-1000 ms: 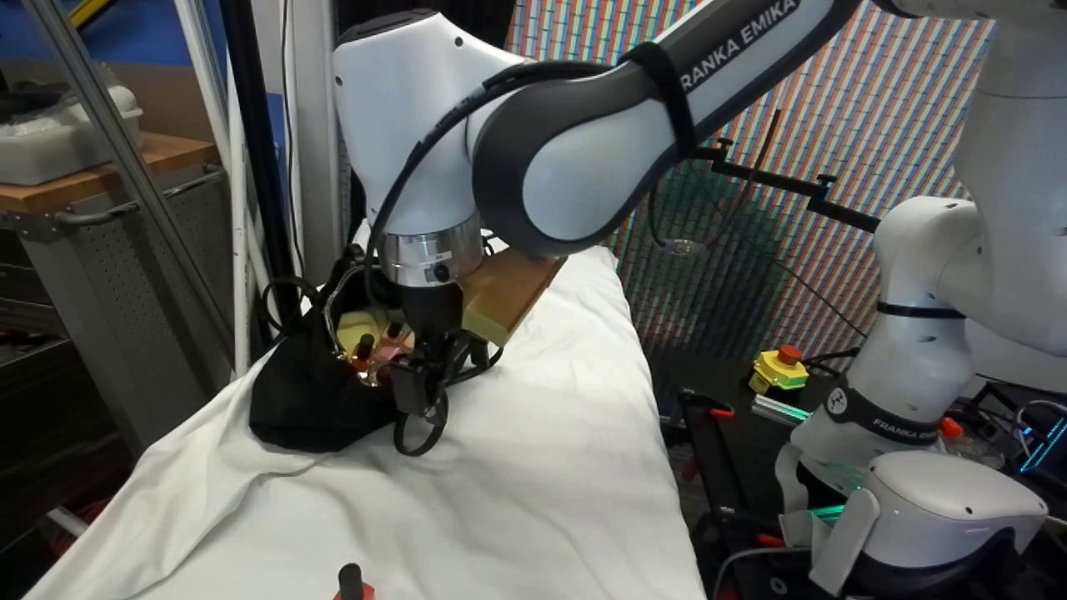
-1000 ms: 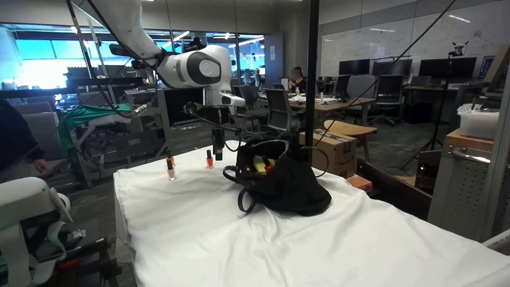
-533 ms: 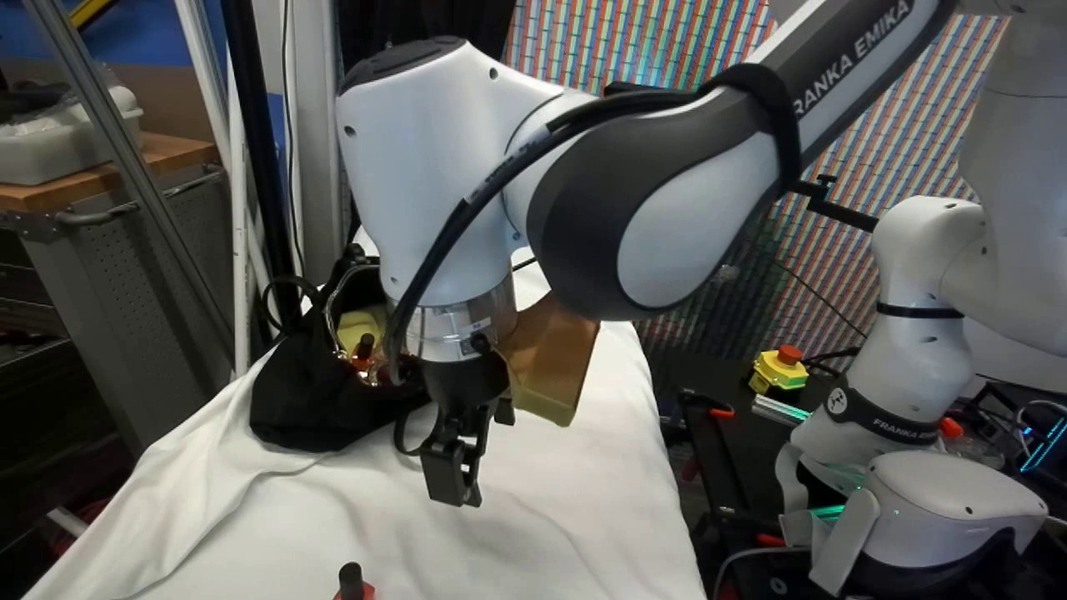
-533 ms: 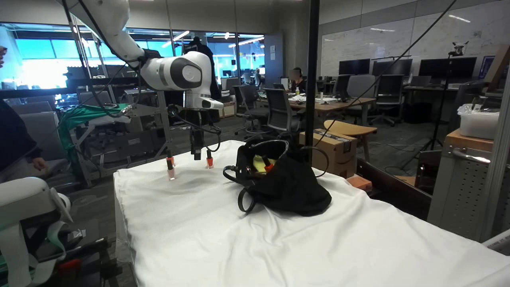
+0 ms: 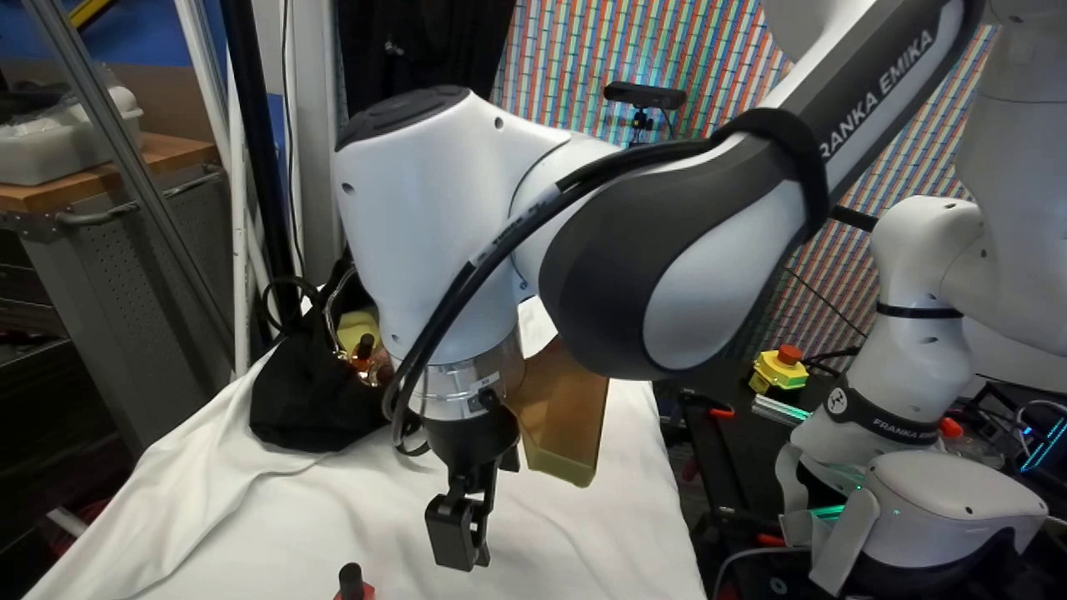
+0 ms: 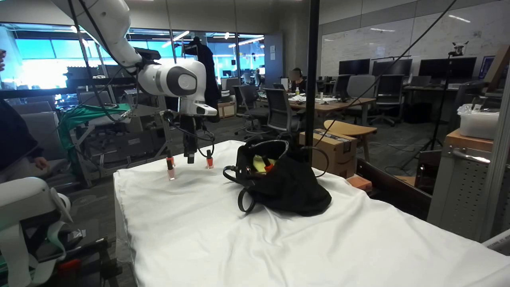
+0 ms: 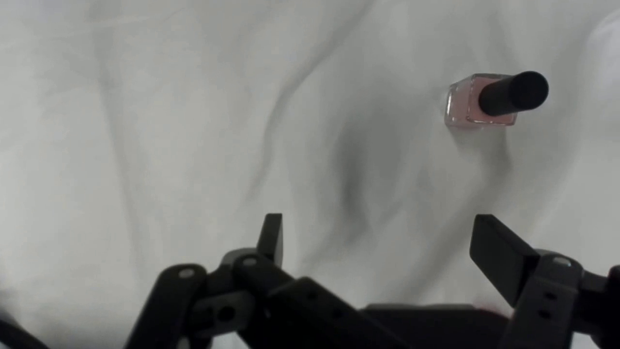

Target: Pick up the nail polish and put them in the bag

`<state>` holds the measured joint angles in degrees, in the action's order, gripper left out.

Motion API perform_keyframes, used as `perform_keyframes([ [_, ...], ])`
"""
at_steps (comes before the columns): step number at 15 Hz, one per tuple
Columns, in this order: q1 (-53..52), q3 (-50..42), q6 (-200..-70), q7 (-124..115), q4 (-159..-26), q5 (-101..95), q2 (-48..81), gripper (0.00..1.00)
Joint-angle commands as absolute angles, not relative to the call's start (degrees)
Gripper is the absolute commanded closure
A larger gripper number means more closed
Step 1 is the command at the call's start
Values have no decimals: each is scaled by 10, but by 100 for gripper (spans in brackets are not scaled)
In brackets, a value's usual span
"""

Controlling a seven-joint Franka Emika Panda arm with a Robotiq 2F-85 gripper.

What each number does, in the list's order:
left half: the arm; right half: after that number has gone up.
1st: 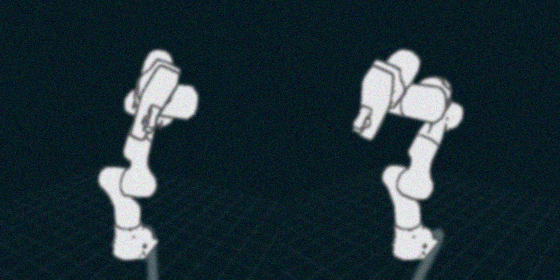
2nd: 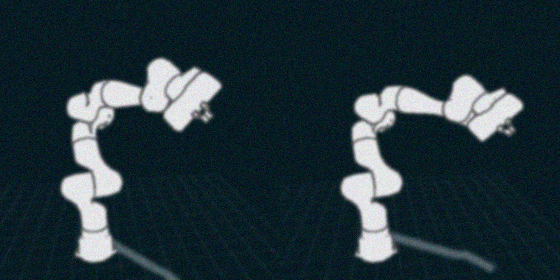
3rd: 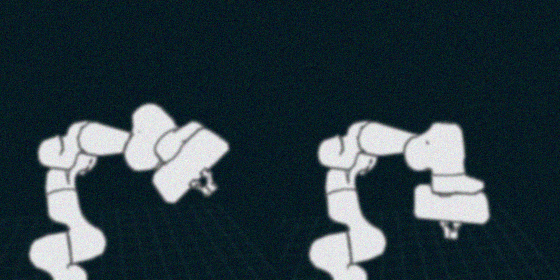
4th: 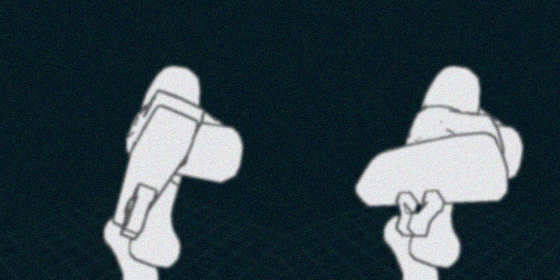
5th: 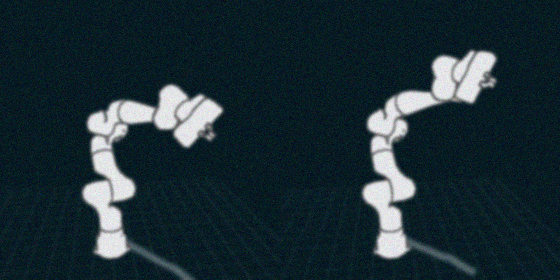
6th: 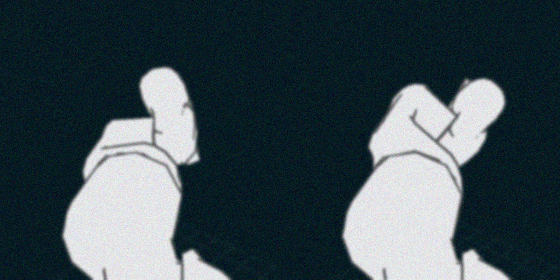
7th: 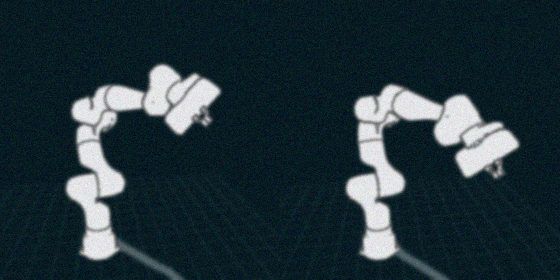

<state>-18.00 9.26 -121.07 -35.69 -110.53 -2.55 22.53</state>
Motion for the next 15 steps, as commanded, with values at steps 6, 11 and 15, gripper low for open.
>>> perform_keyframes([
  [6, -195, 105, -1283, -332, -1133, 13, 235, 0],
  [11, -201, 111, -1315, -321, -1156, 25, 238, 0],
  [15, -205, 114, -1336, -312, -1170, 32, 242, 0],
])
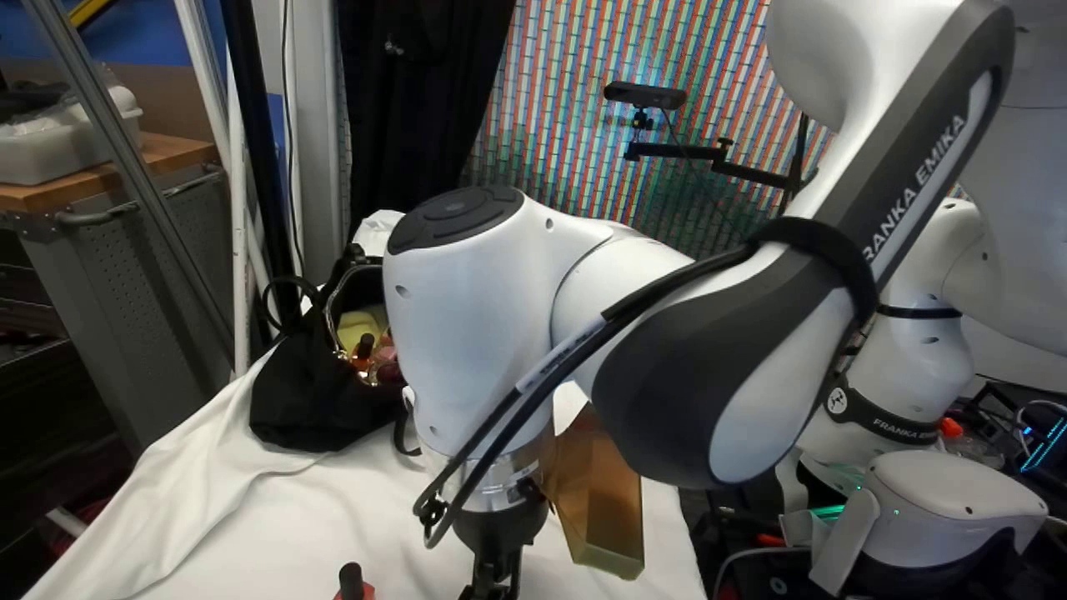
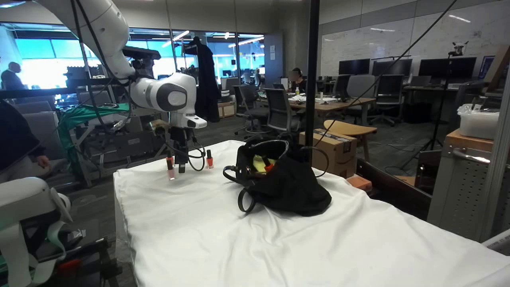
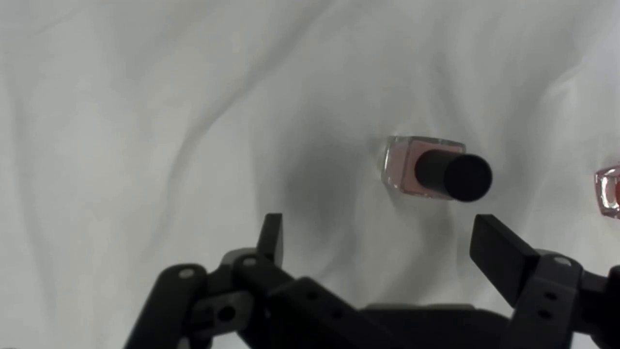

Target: Pick up the nail polish and put them in the bag

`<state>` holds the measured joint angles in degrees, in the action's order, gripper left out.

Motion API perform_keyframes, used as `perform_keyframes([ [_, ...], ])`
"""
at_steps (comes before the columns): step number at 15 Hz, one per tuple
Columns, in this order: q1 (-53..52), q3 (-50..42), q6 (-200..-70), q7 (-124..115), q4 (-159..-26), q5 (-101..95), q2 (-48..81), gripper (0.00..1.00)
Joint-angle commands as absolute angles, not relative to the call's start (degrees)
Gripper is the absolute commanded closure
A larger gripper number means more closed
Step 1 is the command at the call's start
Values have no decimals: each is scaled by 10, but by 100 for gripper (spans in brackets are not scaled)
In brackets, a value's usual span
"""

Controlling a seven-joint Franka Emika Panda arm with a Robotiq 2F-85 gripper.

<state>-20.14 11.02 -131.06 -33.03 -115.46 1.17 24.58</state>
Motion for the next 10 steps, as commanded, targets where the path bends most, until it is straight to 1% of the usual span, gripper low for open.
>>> perform_keyframes([
  [1, -207, 115, -1343, -310, -1174, 34, 242, 0],
  [10, -219, 120, -1401, -307, -1208, 37, 248, 0],
])
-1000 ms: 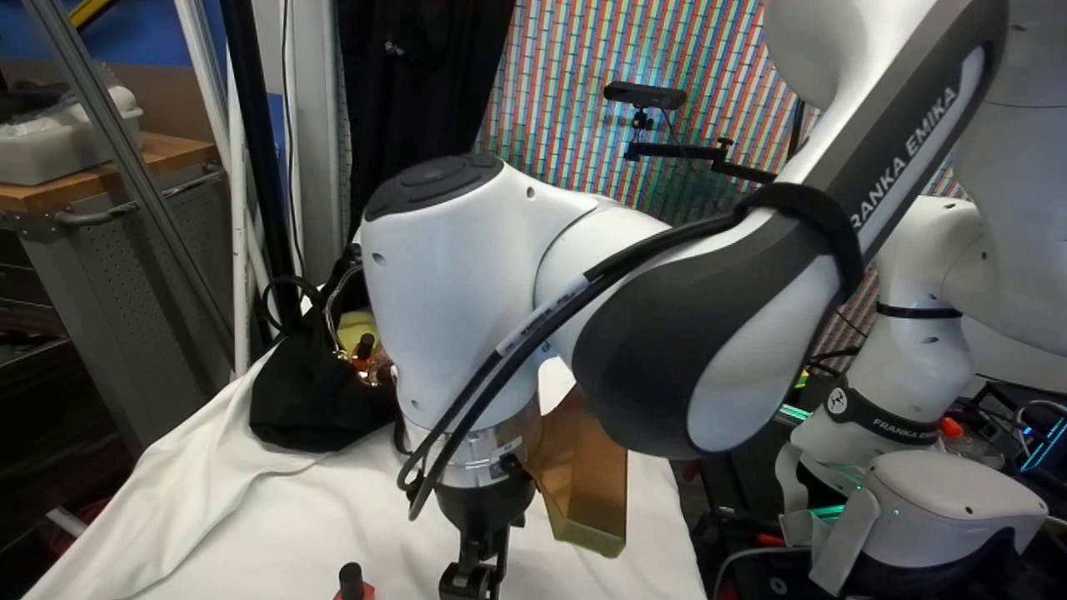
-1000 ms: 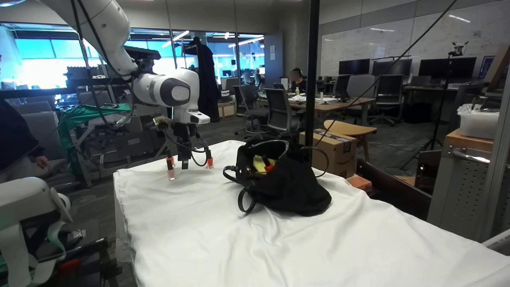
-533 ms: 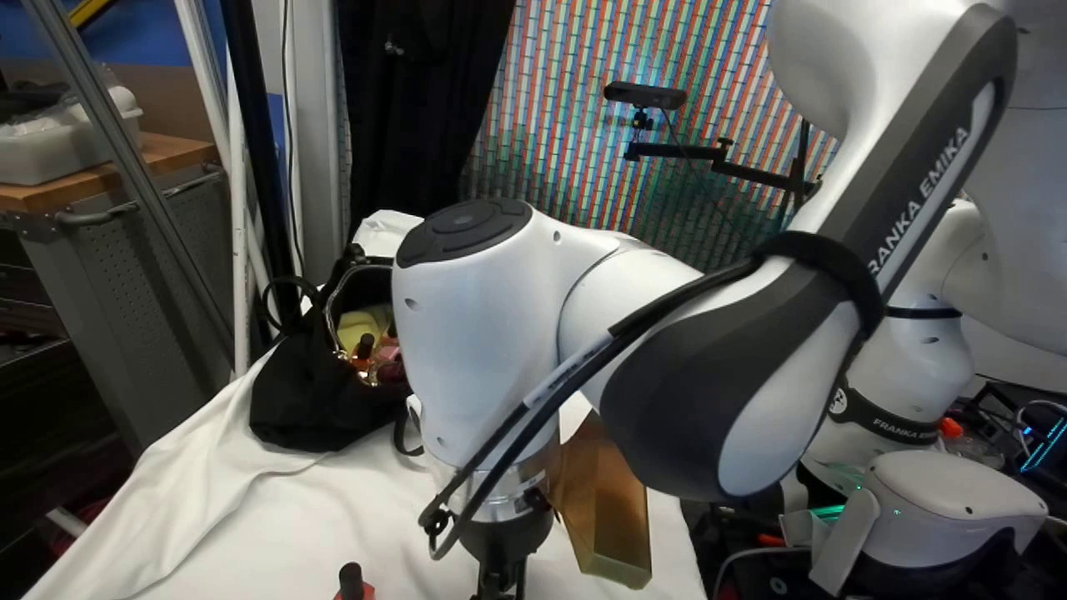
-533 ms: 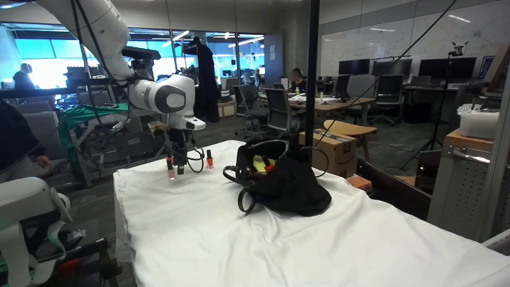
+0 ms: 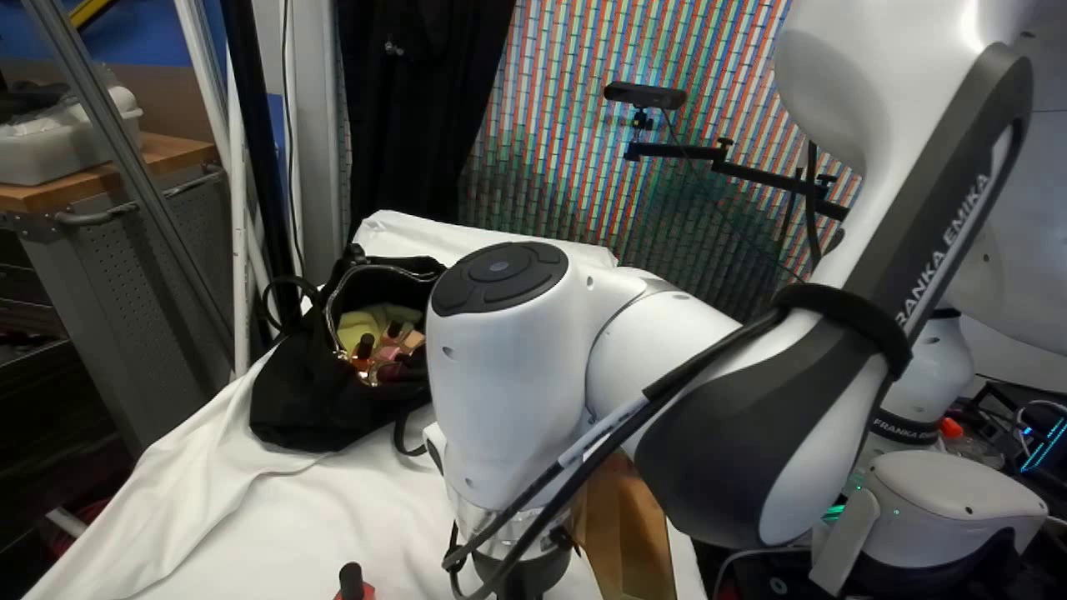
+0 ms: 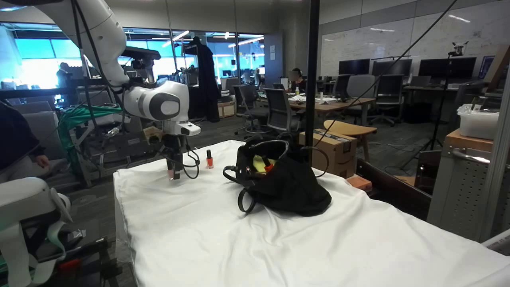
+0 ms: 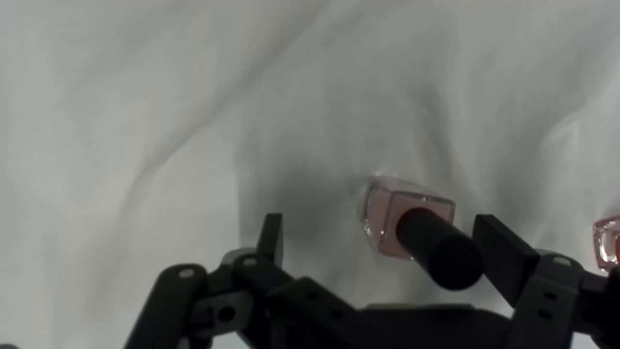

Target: Pick up the nail polish and put them in the bag

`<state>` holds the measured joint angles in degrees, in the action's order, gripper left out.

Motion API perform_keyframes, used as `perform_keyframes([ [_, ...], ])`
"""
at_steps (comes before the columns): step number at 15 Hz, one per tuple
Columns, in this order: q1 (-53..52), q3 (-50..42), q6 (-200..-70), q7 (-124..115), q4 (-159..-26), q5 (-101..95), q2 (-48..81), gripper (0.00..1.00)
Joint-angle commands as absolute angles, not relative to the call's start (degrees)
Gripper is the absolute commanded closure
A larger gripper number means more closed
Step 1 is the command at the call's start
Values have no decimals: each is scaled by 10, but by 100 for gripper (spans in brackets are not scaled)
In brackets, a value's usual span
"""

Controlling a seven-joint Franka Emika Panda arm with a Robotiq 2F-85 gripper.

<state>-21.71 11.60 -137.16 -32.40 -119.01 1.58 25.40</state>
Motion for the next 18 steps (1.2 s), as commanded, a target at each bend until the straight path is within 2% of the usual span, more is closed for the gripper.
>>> perform_keyframes([
  [1, -220, 120, -1407, -306, -1212, 36, 248, 0],
  [9, -223, 122, -1456, -297, -1243, 37, 243, 0],
  [18, -257, 99, -1433, -336, -1232, -11, 219, 0],
])
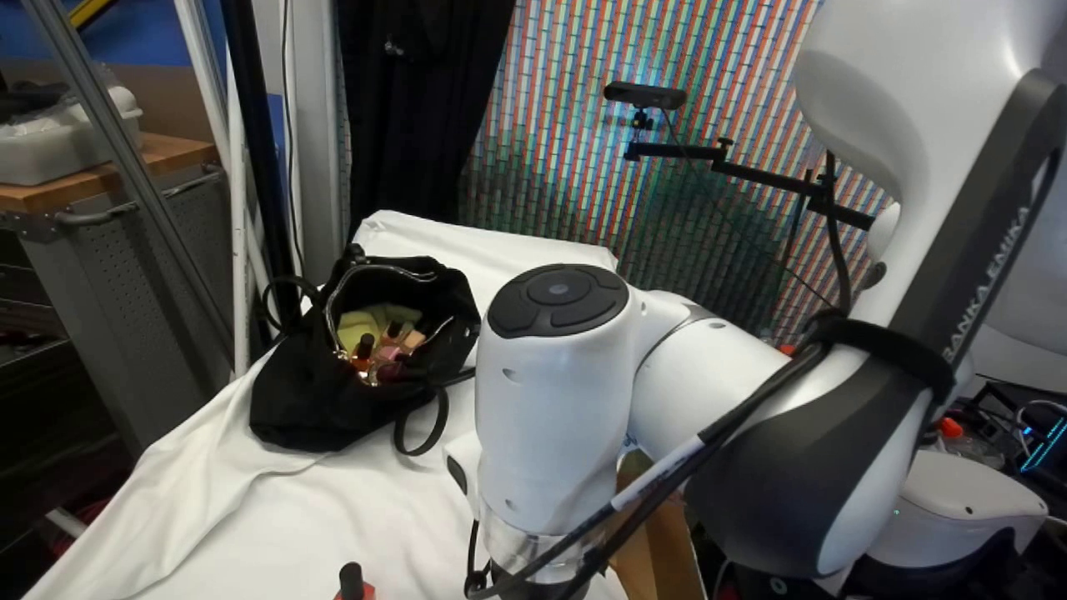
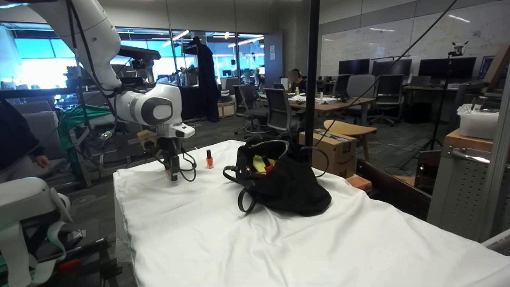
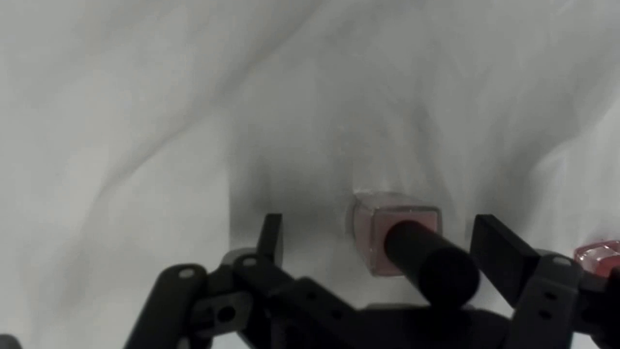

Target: Pick up the nail polish and put them in the bag

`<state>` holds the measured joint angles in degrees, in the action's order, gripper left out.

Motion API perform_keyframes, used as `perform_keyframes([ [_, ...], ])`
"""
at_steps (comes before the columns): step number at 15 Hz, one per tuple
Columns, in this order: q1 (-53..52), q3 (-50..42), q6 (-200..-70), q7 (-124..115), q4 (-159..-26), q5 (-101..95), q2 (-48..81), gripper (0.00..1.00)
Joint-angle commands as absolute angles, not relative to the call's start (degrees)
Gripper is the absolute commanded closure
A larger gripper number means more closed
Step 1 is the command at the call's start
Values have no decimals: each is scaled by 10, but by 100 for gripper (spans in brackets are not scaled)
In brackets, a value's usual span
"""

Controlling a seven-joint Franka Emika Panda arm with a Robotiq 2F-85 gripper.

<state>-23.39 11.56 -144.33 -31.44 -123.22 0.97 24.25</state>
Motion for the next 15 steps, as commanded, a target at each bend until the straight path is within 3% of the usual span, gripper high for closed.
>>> perform_keyframes([
  [1, -261, 96, -1431, -340, -1230, -18, 217, 0],
  [15, -257, 109, -1431, -335, -1237, -18, 211, 0],
])
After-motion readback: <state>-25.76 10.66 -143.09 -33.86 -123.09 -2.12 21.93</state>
